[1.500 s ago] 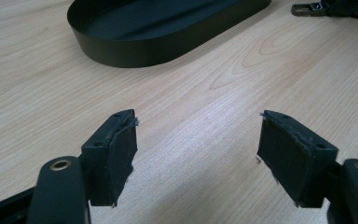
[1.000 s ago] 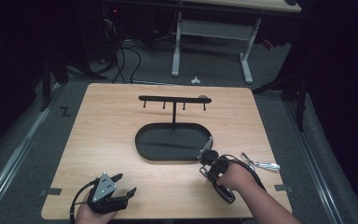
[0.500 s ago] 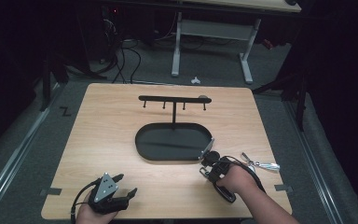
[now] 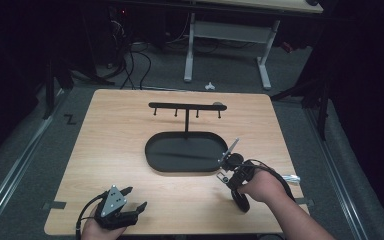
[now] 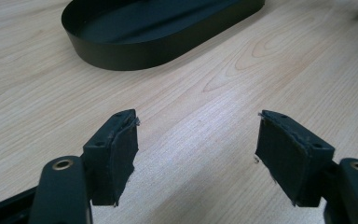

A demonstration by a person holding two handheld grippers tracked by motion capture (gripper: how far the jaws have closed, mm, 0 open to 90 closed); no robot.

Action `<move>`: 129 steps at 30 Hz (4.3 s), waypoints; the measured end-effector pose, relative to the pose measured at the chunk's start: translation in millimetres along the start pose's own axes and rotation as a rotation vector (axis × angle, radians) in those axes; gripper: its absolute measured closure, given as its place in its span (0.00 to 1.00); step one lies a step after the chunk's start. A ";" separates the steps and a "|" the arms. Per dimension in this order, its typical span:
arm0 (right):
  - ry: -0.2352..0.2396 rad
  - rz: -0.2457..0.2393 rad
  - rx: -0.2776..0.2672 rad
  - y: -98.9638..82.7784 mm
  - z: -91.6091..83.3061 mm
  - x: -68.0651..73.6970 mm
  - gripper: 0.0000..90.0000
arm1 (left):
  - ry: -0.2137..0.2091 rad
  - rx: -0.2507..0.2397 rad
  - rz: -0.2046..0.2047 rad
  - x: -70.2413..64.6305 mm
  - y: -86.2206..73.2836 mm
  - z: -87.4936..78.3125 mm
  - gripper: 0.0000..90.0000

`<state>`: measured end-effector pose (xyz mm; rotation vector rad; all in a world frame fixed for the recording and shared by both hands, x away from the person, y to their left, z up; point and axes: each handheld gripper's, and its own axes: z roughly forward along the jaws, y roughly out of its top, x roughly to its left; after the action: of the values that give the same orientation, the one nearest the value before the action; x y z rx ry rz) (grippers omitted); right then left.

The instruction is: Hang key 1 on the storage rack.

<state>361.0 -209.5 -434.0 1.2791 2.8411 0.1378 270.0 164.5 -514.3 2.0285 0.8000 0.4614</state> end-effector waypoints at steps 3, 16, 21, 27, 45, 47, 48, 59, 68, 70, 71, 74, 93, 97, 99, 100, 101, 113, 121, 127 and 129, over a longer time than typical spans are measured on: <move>-0.009 0.016 -0.021 0.0 -10.1 -0.5 0.89 | 0.000 -0.001 0.000 -0.2 0.0 0.1 0.33; 0.001 0.014 -0.123 11.6 -38.0 -4.5 0.89 | 0.003 0.000 -0.009 0.6 -0.9 -0.7 0.33; -0.011 0.013 -0.147 17.2 -49.6 -3.7 0.89 | 0.004 -0.003 -0.011 0.3 -1.2 -0.7 0.33; -0.019 0.010 -0.181 22.3 -65.8 -4.4 0.89 | 0.003 0.001 -0.010 0.3 -1.5 -0.5 0.33; -0.049 -0.023 -0.238 57.8 -91.9 -1.9 0.89 | 0.008 0.003 -0.005 1.6 -2.2 -0.8 0.33; -0.053 -0.025 -0.244 62.4 -93.7 -1.0 0.89 | 0.007 0.003 -0.004 1.7 -2.3 -0.5 0.33; -0.055 -0.027 -0.250 65.6 -94.6 -1.0 0.89 | 0.007 0.004 -0.004 1.8 -2.4 -0.6 0.33; -0.060 -0.013 -0.262 89.7 -101.1 -3.5 0.89 | 0.002 0.007 -0.002 1.0 -3.4 -1.8 0.33; -0.076 0.006 -0.276 109.2 -105.6 -10.9 0.89 | 0.001 0.005 -0.001 1.3 -3.7 -2.8 0.33; -0.078 0.014 -0.282 112.5 -106.6 -12.5 0.89 | 0.000 0.005 -0.001 1.5 -3.7 -3.1 0.33; -0.082 0.016 -0.285 114.0 -107.1 -13.5 0.89 | 0.000 0.005 -0.001 1.6 -3.7 -3.3 0.33; -0.084 0.026 -0.295 118.0 -108.6 -15.6 0.89 | -0.001 0.006 0.000 1.8 -3.8 -3.7 0.33; -0.086 0.059 -0.279 132.3 -80.1 -24.5 0.89 | -0.008 0.017 0.000 2.0 -5.2 -2.0 0.33; -0.102 0.065 -0.283 137.0 -76.8 -25.4 0.89 | -0.006 0.018 0.002 1.8 -5.5 -1.6 0.33; -0.107 0.082 -0.282 139.2 -75.3 -25.3 0.89 | -0.008 0.022 0.004 2.0 -5.5 -1.7 0.33; -0.111 0.077 -0.284 140.7 -74.0 -26.5 0.89 | -0.012 0.026 0.003 2.0 -5.4 -1.9 0.33; -0.112 0.082 -0.283 141.8 -72.8 -26.8 0.89 | -0.012 0.027 0.004 2.0 -5.4 -1.8 0.33; -0.085 0.082 -0.291 132.9 -72.5 -22.2 0.80 | -0.017 0.031 0.006 1.6 -6.0 0.3 0.33; -0.087 0.094 -0.327 98.2 -74.2 -22.0 0.73 | -0.013 0.038 0.024 0.4 -5.3 1.9 0.33; -0.086 0.126 -0.339 65.2 -61.7 -31.8 0.65 | -0.003 0.027 0.025 -1.8 -4.1 3.7 0.33; -0.083 0.139 -0.332 53.4 -54.9 -36.8 0.64 | 0.000 0.028 0.035 -1.8 -3.3 3.8 0.33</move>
<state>422.1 -205.7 -375.1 1.3665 2.5202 0.5213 269.8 162.3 -519.1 2.0711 0.7762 0.4720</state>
